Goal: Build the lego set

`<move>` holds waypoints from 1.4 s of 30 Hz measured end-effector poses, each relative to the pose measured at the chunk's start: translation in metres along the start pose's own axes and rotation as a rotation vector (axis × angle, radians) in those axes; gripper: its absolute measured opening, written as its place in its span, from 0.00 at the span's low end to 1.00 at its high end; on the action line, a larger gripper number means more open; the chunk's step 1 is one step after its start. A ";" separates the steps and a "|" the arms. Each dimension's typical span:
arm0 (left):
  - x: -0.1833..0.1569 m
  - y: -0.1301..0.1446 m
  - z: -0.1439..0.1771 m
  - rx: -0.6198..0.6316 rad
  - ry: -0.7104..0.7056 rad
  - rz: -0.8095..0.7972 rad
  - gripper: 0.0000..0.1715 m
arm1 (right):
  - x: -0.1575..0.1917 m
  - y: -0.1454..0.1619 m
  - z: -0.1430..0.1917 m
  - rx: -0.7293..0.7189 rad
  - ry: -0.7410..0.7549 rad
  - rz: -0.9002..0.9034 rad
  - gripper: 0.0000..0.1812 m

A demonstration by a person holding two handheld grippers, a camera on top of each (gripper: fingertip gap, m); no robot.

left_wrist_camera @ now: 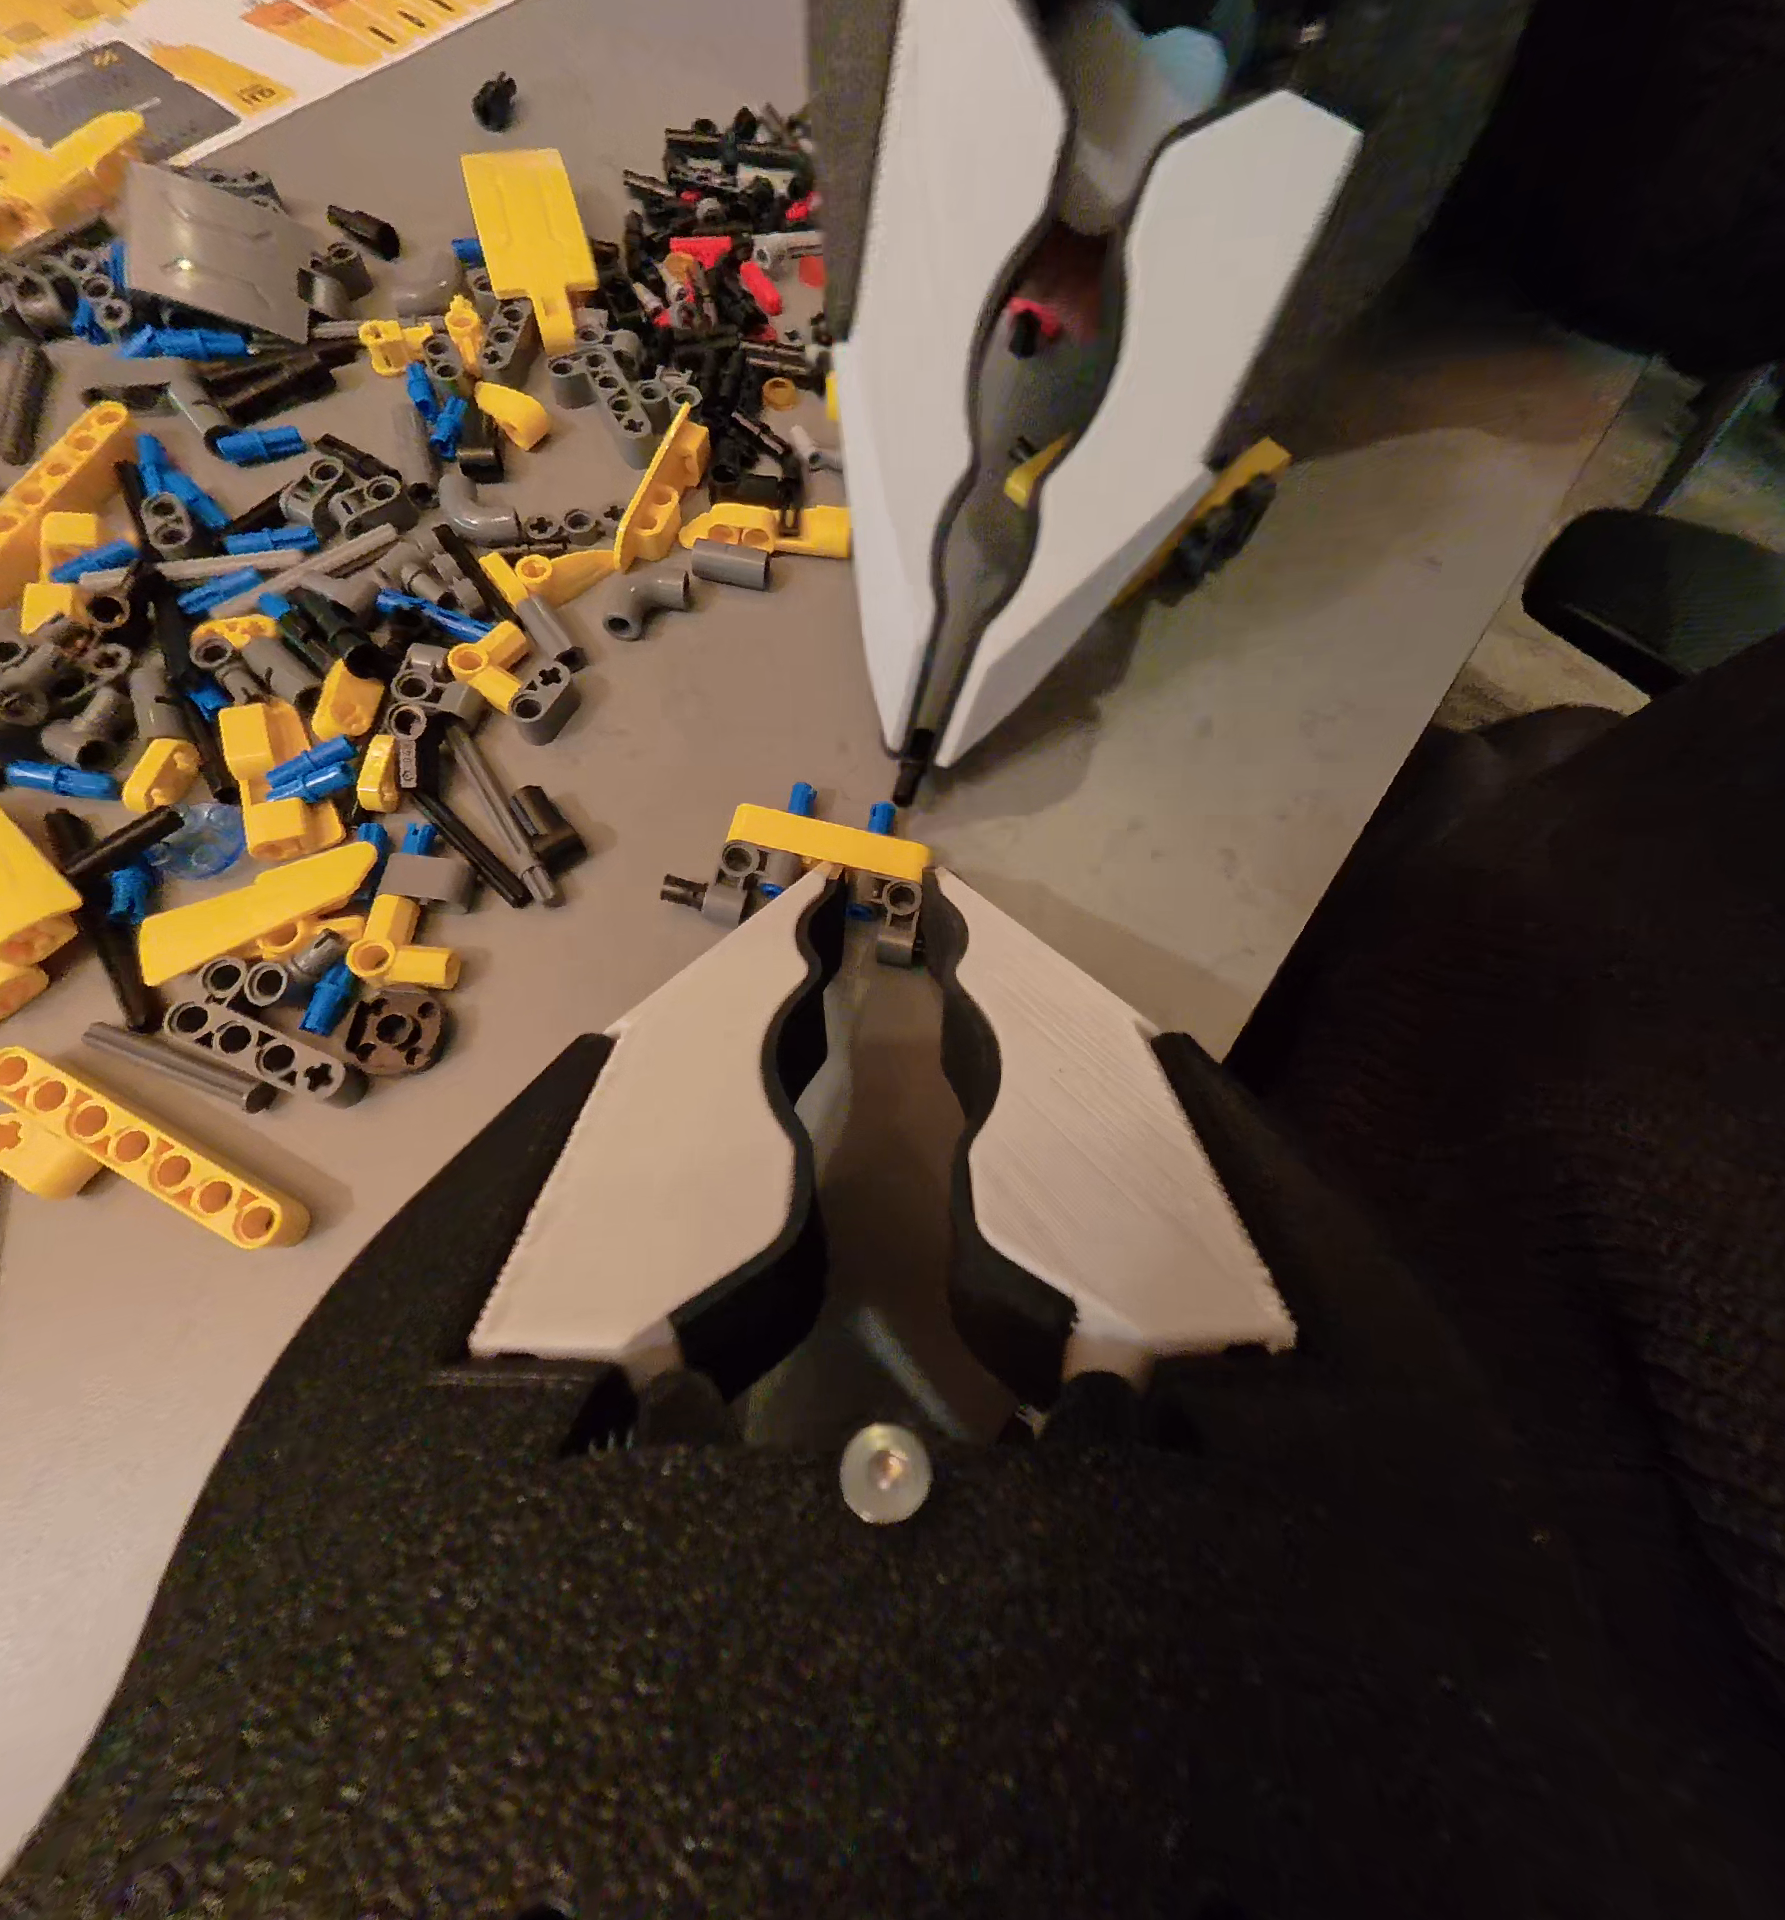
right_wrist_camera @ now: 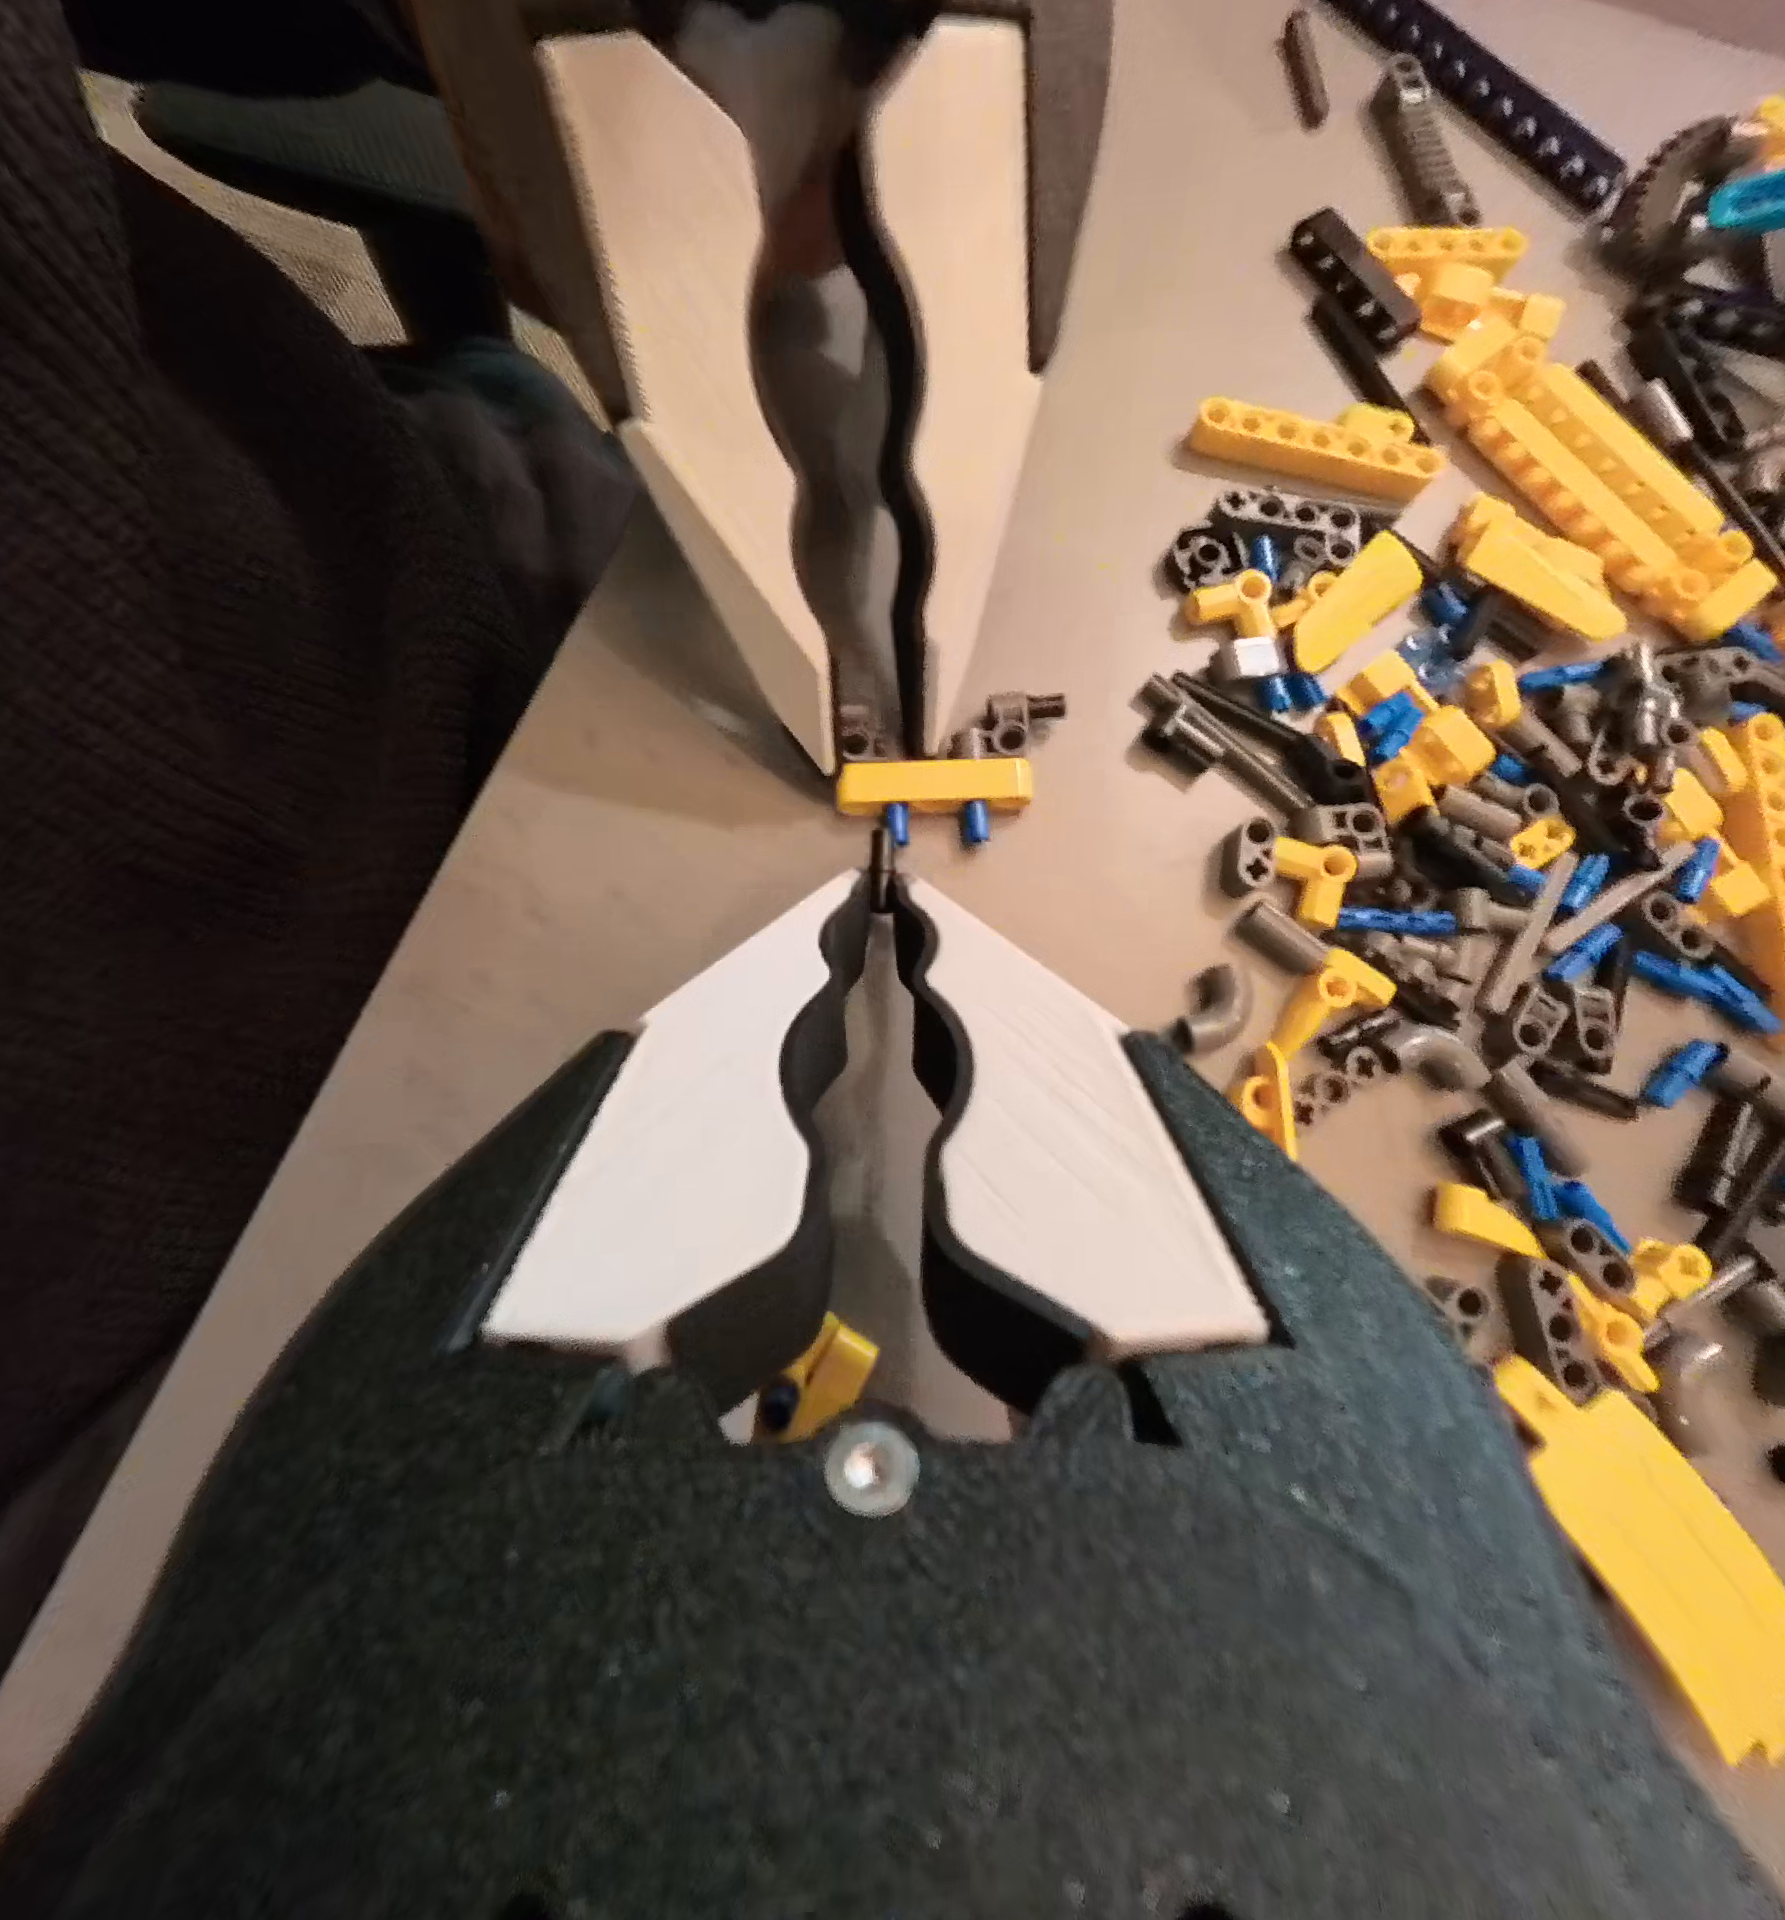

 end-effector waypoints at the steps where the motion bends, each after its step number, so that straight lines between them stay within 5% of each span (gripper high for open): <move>1: -0.002 0.000 0.000 -0.002 -0.010 -0.020 0.08 | 0.000 0.002 -0.001 0.013 0.001 -0.004 0.02; 24: -0.003 0.000 -0.001 -0.002 -0.009 -0.024 0.08 | 0.006 -0.002 -0.009 0.027 0.006 0.017 0.02; 42: -0.001 0.000 0.000 0.006 0.014 0.002 0.08 | -0.006 0.004 -0.009 -0.040 -0.132 -0.204 0.02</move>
Point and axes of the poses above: each gripper's, where its closed fingertips meet, z back along the fingers, y out of its underside, x = y × z across the jaws, the point moved 10 cm from there along z, back along the fingers, and after that the axes turned 1 degree about -y, right-handed, at the moved point
